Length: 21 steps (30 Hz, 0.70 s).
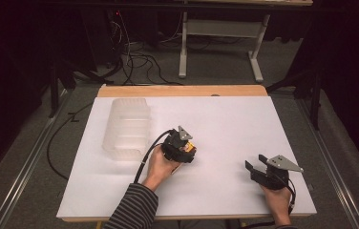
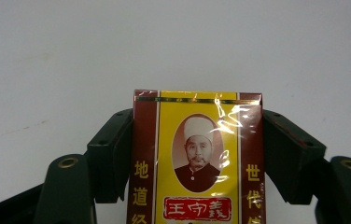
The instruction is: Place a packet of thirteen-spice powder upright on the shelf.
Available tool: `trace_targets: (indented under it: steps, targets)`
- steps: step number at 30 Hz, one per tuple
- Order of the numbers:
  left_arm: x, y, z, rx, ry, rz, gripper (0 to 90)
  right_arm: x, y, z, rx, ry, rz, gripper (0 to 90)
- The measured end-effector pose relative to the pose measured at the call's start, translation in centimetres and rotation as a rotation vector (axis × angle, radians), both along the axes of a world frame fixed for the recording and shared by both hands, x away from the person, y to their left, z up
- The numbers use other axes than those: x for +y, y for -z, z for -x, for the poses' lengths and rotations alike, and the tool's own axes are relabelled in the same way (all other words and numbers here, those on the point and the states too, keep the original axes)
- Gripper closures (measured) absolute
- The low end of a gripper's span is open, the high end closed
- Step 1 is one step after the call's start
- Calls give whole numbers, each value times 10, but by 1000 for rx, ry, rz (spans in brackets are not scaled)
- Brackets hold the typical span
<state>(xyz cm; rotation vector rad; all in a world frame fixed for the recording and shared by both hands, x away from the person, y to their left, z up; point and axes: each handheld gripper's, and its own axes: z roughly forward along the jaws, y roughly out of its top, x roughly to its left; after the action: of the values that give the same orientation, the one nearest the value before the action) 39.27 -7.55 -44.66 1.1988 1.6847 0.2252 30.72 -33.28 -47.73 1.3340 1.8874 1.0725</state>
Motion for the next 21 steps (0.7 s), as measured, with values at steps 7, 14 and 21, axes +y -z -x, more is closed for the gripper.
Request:
trace_targets:
  steps: [7, 14, 21]
  targets:
    - [5, -13, 4, 2, -13, 48, 331, 0, 0, 0, 6, 2, -5, 381]
    - [17, -29, 10, -27, -30, 67, 331, -1, 0, 0, 0, 4, -9, 380]
    - [26, -37, 10, -55, -44, 89, 331, -1, 0, 1, -5, 3, -16, 379]
